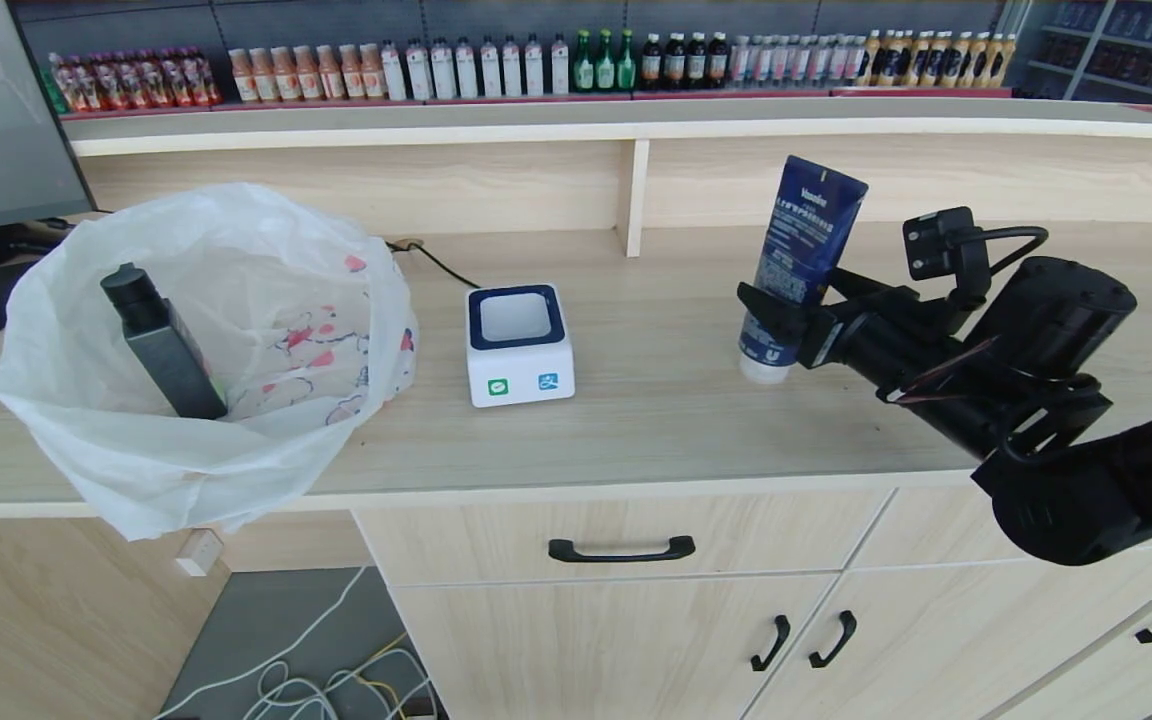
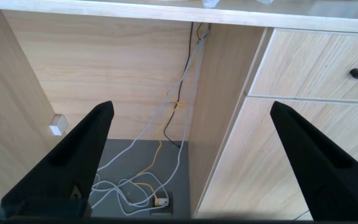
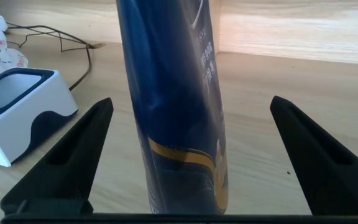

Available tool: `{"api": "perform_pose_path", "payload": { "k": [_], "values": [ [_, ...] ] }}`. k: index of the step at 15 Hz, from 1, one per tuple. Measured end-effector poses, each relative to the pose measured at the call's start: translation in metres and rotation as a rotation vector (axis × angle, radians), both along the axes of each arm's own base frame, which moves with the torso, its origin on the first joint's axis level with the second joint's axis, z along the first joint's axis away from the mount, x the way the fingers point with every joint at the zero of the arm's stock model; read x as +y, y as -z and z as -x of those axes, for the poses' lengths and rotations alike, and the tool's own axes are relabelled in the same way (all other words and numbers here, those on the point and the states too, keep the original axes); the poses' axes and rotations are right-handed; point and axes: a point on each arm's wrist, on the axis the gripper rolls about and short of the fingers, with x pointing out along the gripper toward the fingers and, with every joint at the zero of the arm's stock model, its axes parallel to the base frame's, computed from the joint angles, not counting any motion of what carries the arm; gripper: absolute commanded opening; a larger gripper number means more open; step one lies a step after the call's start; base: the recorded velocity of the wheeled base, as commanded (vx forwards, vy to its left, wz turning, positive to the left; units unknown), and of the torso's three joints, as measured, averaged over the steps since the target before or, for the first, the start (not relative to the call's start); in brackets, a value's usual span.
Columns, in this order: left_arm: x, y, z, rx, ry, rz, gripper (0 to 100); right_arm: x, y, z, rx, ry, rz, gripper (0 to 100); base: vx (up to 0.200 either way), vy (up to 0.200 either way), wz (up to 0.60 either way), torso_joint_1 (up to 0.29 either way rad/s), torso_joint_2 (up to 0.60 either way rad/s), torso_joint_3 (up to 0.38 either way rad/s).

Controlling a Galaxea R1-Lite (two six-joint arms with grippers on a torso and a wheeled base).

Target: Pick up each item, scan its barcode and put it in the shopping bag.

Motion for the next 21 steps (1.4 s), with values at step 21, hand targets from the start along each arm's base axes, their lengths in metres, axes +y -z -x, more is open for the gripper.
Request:
{"api": "perform_pose_path", "payload": {
  "k": [21],
  "values": [
    [0.000,0.000,0.000,0.000,0.000,0.000,100,0.009,0.006,-0.026,0.006,-0.001,0.003,100,0.000,0.000,0.00,0.000,0.00,0.000]
  ]
}}
